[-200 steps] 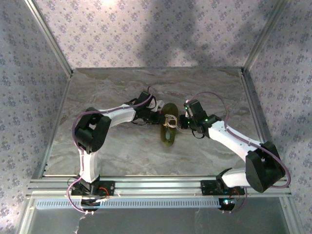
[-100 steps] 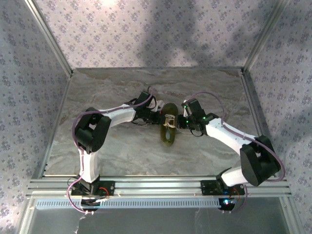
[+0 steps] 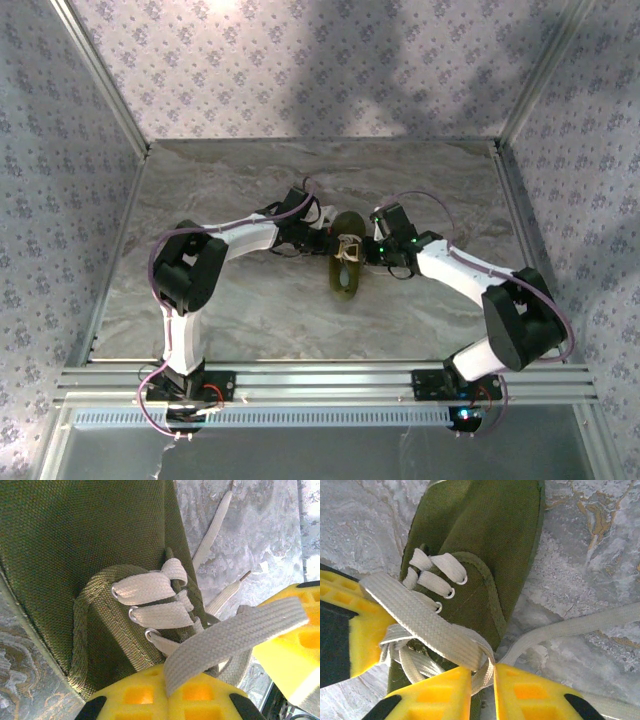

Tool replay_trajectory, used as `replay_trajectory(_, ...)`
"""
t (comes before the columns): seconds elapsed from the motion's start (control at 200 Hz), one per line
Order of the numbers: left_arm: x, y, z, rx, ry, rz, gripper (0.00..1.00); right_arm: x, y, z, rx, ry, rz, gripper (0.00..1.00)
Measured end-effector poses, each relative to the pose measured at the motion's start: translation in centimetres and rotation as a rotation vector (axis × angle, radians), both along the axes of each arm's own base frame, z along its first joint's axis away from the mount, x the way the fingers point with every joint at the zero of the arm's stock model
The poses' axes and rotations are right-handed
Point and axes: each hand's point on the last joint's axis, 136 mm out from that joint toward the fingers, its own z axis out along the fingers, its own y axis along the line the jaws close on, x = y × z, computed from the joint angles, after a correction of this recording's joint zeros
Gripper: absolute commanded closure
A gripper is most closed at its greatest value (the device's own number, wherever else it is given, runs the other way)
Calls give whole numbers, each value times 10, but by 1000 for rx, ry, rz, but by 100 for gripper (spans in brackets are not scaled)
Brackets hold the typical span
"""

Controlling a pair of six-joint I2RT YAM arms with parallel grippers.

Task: Tie the shoes

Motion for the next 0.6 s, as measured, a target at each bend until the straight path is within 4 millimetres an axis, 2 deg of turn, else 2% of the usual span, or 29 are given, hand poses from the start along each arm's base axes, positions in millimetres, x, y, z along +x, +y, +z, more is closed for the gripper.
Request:
replay_trajectory(0.23, -1, 2, 3, -10, -8, 8, 100, 2, 1, 2, 10, -4, -9, 100)
replay_trajectory(0.485, 5, 5, 20, -59, -49, 39, 100, 1, 1, 22, 37, -48, -6, 100)
replay_trajectory(0.605, 8, 6, 24, -73, -61, 50, 100, -2, -2, 24, 24, -49, -10, 100)
